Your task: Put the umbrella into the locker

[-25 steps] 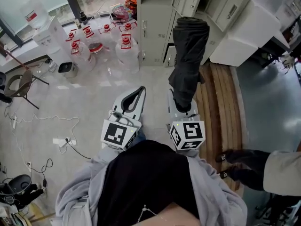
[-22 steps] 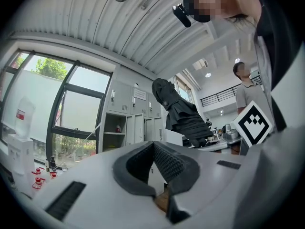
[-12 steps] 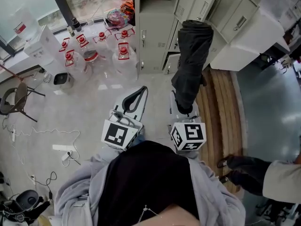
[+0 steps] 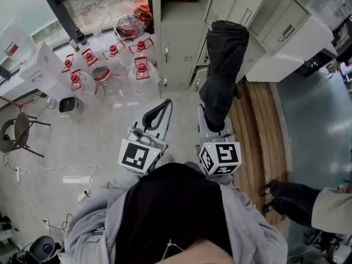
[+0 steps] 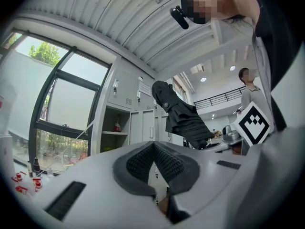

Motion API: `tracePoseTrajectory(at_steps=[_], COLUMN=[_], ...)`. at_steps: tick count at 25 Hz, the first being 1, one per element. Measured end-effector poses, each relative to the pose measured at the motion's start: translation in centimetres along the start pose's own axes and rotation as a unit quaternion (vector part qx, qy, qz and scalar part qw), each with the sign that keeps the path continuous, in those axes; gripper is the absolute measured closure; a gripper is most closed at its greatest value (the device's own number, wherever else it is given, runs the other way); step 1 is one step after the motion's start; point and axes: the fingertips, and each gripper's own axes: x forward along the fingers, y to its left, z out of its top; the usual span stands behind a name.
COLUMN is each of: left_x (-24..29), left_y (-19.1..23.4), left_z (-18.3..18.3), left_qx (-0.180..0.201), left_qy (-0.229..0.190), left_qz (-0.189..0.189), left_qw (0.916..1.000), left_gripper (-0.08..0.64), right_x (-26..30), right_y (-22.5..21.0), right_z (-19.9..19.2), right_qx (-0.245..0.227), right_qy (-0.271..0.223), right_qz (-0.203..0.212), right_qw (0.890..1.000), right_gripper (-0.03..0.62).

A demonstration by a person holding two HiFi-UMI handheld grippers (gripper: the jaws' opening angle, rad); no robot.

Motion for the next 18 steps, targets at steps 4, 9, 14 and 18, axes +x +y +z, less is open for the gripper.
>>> tracePoseTrajectory(at_steps=[4, 9, 14, 18], left_x=[0.8, 2.0, 4.1, 6.6], left_y=[1.4, 3.1, 4.6, 5.8], left_z=[-0.6, -1.4, -1.7, -2.1], left_qx=[-0.009, -0.017, -0.013, -0.02], left_qy=[0.004, 0.008, 0.001, -0.009], left_qz=[-0.001, 0.003, 0.014, 0.019], left_qw=[1.0, 0.9998, 0.9998, 0.9996], left_gripper=[0.552, 0.552, 0.552, 0.552], right_x=[1.6, 4.0, 6.7, 9.6], right_y=[-0.2, -0.8, -1.9, -3.9], right_z=[-0.2, -0.5, -0.4, 0.0], right_qx=[0.003, 0.006, 0.005, 0.005], right_qy=[0.008, 0.015, 0.012, 0.002], right_qz=[-0.002, 0.005, 0.016, 0.028], right_qw=[1.0, 1.0, 1.0, 1.0], right_gripper=[0.52, 0.52, 0.52, 0.52])
